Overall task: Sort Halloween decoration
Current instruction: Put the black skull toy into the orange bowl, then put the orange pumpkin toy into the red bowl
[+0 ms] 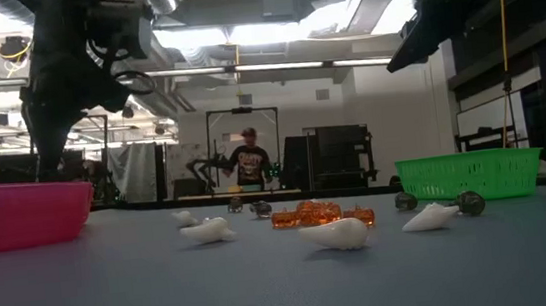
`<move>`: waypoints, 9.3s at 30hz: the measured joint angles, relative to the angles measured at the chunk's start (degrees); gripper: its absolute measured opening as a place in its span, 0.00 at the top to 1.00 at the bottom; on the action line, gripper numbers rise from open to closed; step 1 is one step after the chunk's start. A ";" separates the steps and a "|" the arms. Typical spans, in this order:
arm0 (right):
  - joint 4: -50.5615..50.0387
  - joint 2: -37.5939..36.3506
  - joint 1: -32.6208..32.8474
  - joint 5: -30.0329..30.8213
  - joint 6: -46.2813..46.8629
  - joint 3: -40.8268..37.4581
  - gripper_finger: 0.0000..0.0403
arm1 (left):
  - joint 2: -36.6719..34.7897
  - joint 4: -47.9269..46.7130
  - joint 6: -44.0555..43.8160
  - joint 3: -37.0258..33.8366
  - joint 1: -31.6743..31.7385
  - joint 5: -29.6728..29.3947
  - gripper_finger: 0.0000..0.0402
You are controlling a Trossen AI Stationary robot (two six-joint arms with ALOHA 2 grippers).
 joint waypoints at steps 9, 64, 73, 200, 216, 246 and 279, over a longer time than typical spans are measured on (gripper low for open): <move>0.01 0.00 0.00 0.00 0.00 0.00 0.57 | 0.00 -0.58 0.04 0.00 0.00 -0.02 0.84; -0.01 0.00 0.00 0.02 0.00 0.00 0.57 | 0.04 26.86 0.00 0.00 0.02 8.48 0.55; 0.00 0.00 -0.01 0.02 0.00 0.00 0.57 | 0.04 47.60 2.06 0.00 -3.58 7.88 0.55; -0.01 0.02 0.00 0.02 0.00 0.02 0.57 | 21.43 82.53 25.61 -0.04 -22.12 -9.97 0.79; 0.04 0.02 -0.01 0.24 0.00 0.02 0.57 | -2.17 51.33 23.27 0.02 -22.21 -9.72 0.79; 0.01 0.02 0.00 0.26 0.00 0.02 0.57 | -7.61 15.98 -2.08 -3.52 -29.75 1.68 0.79; 0.01 0.02 0.00 0.26 0.00 0.02 0.57 | -7.61 21.81 -7.68 -6.49 -29.55 -0.04 0.79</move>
